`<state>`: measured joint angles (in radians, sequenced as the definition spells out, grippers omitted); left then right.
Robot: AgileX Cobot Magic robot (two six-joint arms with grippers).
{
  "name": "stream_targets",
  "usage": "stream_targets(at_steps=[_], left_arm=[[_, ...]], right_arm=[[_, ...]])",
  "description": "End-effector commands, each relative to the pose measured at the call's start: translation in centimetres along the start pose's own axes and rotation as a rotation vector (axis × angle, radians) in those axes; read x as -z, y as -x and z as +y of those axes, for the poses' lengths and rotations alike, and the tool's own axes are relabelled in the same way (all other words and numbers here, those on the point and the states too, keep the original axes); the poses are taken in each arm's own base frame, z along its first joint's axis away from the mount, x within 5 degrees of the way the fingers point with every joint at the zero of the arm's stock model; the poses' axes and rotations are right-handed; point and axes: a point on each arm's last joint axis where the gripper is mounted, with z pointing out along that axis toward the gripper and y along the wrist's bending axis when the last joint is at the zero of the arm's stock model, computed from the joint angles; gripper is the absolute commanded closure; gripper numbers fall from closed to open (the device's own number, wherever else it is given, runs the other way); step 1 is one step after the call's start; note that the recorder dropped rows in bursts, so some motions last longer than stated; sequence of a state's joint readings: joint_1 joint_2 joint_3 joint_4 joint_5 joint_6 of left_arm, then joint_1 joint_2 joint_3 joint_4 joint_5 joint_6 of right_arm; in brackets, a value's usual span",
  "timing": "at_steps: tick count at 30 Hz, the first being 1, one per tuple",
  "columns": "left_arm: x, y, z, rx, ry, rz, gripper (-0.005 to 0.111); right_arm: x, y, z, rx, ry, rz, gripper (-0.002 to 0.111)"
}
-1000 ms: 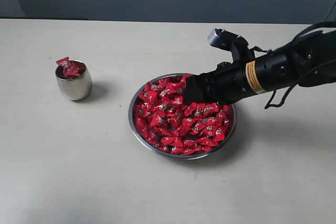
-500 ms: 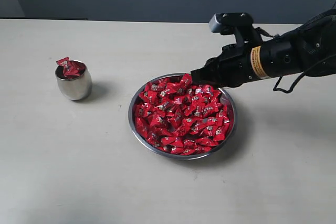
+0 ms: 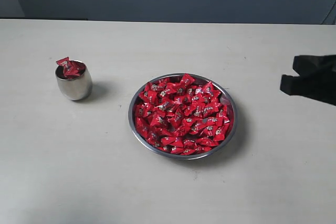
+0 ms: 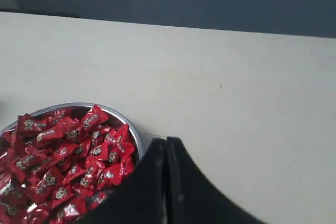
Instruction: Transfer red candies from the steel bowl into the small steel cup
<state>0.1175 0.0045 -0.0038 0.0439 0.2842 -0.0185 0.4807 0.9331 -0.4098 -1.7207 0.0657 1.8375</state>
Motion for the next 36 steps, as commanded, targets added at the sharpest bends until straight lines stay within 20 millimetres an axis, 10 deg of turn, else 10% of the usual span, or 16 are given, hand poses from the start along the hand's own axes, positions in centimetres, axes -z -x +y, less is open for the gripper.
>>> stream_targets(at_steps=[1,19,36], left_arm=[[0.0,-0.1,0.0,0.0,0.001,0.0,0.106],[0.0,-0.1,0.0,0.0,0.001,0.0,0.106],[0.0,-0.1,0.0,0.0,0.001,0.0,0.106]], right_arm=[[2.2,-2.7,-1.0,-0.141,-0.055,-0.031,0.109],[1.6,-0.3,1.4,0.112,0.167,-0.021,0.109],[2.2,3.6,1.8,1.07,0.095,-0.21,0.109]])
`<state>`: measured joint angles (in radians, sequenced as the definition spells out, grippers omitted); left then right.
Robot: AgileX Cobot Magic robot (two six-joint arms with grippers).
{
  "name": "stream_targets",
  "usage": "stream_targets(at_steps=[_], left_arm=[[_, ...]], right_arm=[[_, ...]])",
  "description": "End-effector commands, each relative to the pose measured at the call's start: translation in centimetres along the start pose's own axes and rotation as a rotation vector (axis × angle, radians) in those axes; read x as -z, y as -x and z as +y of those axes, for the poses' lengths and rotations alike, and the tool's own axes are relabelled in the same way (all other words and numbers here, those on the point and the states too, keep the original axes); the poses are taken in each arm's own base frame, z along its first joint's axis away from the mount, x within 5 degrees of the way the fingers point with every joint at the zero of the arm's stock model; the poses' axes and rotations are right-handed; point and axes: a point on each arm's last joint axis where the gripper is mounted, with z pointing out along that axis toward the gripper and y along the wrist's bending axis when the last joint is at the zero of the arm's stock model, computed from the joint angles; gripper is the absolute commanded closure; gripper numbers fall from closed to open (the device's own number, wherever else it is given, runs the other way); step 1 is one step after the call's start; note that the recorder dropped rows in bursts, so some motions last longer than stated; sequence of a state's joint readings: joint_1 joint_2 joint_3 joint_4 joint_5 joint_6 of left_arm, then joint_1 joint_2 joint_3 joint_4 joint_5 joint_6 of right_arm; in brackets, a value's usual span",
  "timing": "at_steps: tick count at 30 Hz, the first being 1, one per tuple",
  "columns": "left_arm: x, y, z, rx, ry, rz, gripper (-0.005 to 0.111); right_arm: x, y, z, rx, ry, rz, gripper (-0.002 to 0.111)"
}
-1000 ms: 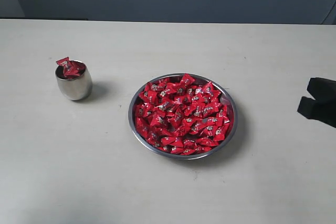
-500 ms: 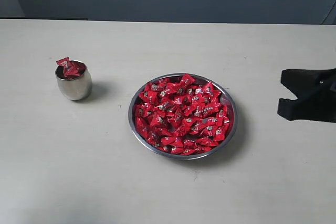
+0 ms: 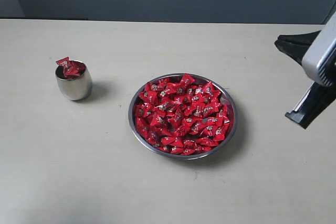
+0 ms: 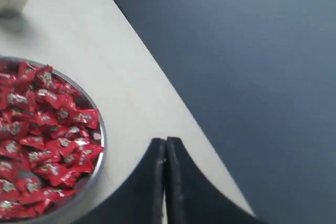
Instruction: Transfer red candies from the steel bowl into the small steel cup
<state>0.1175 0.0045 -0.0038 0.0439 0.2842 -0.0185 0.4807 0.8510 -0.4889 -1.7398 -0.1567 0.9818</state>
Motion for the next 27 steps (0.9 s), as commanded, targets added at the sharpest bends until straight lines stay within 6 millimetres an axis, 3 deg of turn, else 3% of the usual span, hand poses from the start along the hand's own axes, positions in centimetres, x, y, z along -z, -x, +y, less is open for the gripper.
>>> stream_targets(at_steps=[1,4,8,20,23,27], left_arm=[[0.0,-0.1,0.0,0.0,0.001,0.0,0.106],[0.0,-0.1,0.0,0.0,0.001,0.0,0.106],[0.0,-0.1,0.0,0.0,0.001,0.0,0.106],[0.0,-0.1,0.0,0.0,0.001,0.0,0.106],[0.0,-0.1,0.0,0.0,0.001,0.0,0.106],[0.0,-0.1,0.0,0.0,0.001,0.0,0.106]], right_arm=[[0.1,0.1,-1.2,0.239,-0.079,0.043,0.109],[0.2,0.5,-2.3,0.328,-0.15,0.075,0.109],[0.4,1.5,-3.1,0.313,-0.175,0.045,0.109],[0.5,2.0,-3.5,-1.465,-0.143,-0.165,0.109],[0.5,2.2,-3.5,-1.653,-0.124,-0.202,0.109],[0.8,3.6,-3.7,-1.621,-0.011,-0.34,0.109]])
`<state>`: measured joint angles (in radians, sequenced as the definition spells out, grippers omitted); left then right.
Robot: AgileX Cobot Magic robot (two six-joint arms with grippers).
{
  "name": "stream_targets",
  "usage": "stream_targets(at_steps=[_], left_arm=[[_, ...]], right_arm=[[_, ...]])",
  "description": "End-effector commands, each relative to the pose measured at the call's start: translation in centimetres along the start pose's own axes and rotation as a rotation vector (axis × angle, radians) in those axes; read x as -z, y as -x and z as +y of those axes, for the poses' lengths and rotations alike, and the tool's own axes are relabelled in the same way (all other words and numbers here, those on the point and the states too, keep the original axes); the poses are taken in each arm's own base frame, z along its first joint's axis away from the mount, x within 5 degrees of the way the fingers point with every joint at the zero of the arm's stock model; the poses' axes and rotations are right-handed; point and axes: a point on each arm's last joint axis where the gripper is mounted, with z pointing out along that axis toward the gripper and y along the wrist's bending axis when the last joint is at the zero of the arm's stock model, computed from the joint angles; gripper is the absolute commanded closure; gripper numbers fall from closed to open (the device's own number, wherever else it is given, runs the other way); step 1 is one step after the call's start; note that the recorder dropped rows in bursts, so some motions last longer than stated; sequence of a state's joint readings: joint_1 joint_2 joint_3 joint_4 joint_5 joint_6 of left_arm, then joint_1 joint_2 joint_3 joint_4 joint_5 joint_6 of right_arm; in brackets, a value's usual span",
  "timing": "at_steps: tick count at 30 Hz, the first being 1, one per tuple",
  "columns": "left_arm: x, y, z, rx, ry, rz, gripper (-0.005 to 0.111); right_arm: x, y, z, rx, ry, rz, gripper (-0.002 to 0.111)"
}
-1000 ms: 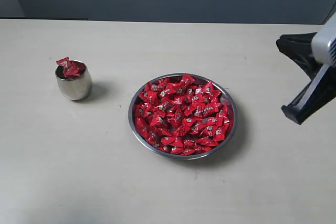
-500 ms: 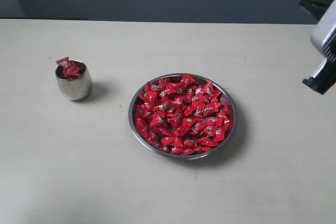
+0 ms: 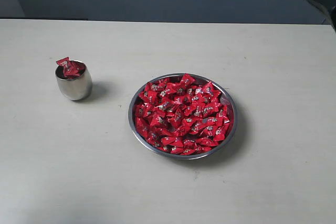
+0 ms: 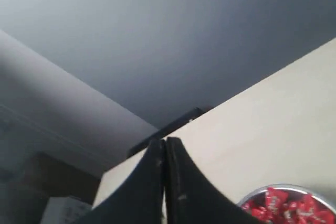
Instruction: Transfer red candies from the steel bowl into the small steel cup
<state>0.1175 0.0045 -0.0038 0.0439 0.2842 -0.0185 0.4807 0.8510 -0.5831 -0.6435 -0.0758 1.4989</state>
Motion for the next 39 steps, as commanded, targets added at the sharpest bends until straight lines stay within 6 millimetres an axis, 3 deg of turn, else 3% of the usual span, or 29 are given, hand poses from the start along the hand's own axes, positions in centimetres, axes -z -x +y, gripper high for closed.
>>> stream_targets(at_steps=[1,3,4,6,9,11,15,21,27,29,34,39], left_arm=[[0.0,-0.1,0.0,0.0,0.001,0.0,0.106],[0.0,-0.1,0.0,0.0,0.001,0.0,0.106],[0.0,-0.1,0.0,0.0,0.001,0.0,0.106],[0.0,-0.1,0.0,0.0,0.001,0.0,0.106],[0.0,-0.1,0.0,0.0,0.001,0.0,0.106],[0.0,-0.1,0.0,0.0,0.001,0.0,0.106],[0.0,-0.1,0.0,0.0,0.001,0.0,0.106],[0.0,-0.1,0.0,0.0,0.001,0.0,0.106],[0.0,-0.1,0.0,0.0,0.001,0.0,0.106],[0.0,-0.1,0.0,0.0,0.001,0.0,0.106],[0.0,-0.1,0.0,0.0,0.001,0.0,0.106],[0.0,-0.1,0.0,0.0,0.001,0.0,0.106]], right_arm=[[0.1,0.4,1.8,-0.05,0.19,-0.023,0.109],[0.3,0.4,2.5,0.024,0.269,-0.04,0.109],[0.3,0.5,2.8,0.15,0.295,-0.057,0.109],[0.5,0.1,3.2,0.555,0.334,-0.085,0.109],[0.8,-1.3,3.6,1.331,0.437,-0.109,0.109],[0.5,-1.7,2.7,1.736,0.393,-0.087,0.109],[-0.4,-0.4,0.9,1.654,0.111,-0.001,0.109],[-1.7,-0.8,-0.1,1.632,0.074,0.07,0.109],[-5.6,-1.3,-3.0,1.223,-0.151,0.267,0.109],[-6.9,-1.4,-3.5,1.187,-0.207,0.325,0.109],[-9.6,-3.3,-4.0,1.132,-0.229,0.474,0.109],[-11.2,-7.3,-4.6,0.996,-0.191,0.614,0.109]])
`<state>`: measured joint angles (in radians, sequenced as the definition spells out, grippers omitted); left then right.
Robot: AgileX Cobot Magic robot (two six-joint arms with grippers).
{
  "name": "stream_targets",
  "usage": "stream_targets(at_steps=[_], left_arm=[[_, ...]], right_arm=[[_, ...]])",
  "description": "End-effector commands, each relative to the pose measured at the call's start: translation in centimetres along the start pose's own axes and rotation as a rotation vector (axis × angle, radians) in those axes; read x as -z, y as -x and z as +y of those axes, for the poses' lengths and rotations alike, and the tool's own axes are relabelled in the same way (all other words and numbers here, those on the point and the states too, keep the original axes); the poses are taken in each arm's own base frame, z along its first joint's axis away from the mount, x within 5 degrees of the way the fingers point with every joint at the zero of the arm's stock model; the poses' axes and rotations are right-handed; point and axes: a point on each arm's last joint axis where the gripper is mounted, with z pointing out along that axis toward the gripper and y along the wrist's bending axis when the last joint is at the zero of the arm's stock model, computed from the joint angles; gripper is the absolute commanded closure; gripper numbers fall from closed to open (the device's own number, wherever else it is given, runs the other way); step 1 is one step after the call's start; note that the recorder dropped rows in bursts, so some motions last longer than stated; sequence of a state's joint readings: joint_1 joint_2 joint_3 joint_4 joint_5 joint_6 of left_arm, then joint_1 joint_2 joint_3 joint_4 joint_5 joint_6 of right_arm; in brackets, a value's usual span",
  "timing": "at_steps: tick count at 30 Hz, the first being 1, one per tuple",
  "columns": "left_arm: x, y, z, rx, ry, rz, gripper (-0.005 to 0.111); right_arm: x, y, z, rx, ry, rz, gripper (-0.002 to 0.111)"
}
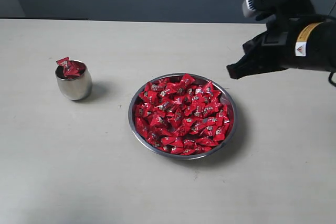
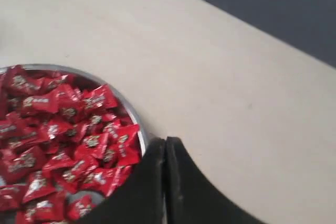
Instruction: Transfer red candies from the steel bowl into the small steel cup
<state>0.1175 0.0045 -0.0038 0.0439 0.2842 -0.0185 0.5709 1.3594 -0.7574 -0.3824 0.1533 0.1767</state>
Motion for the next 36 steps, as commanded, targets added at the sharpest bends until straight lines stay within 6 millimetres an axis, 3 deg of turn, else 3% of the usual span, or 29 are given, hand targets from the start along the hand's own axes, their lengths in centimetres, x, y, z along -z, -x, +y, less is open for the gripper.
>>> stream_targets(at_steps=[1,6,11,14,17,21,24,25,29,36], left_arm=[[0.0,-0.1,0.0,0.0,0.001,0.0,0.106],[0.0,-0.1,0.0,0.0,0.001,0.0,0.106],[0.0,-0.1,0.0,0.0,0.001,0.0,0.106],[0.0,-0.1,0.0,0.0,0.001,0.0,0.106],[0.0,-0.1,0.0,0.0,0.001,0.0,0.106],[0.0,-0.1,0.0,0.0,0.001,0.0,0.106],[0.0,-0.1,0.0,0.0,0.001,0.0,0.106],[0.0,-0.1,0.0,0.0,0.001,0.0,0.106],[0.0,-0.1,0.0,0.0,0.001,0.0,0.106],[0.0,-0.1,0.0,0.0,0.001,0.0,0.106]], right_arm=[[-1.8,-0.9,2.0,-0.054,0.077,0.114,0.109],[-3.6,-1.1,3.2,-0.081,0.187,0.311,0.109],[-5.0,2.3,4.5,-0.087,0.397,0.475,0.109],[-6.7,3.4,4.0,-0.117,0.343,0.558,0.109],[-8.4,2.4,2.9,-0.115,0.183,0.65,0.109],[-9.1,2.0,4.1,-0.153,0.294,0.666,0.106],[-9.3,1.9,4.7,-0.184,0.348,0.668,0.073],[-9.6,1.7,4.8,-0.216,0.337,0.683,0.069],[-10.4,0.8,5.4,-0.274,0.347,0.741,0.073],[-11.7,0.2,7.7,-0.216,0.359,0.726,0.073]])
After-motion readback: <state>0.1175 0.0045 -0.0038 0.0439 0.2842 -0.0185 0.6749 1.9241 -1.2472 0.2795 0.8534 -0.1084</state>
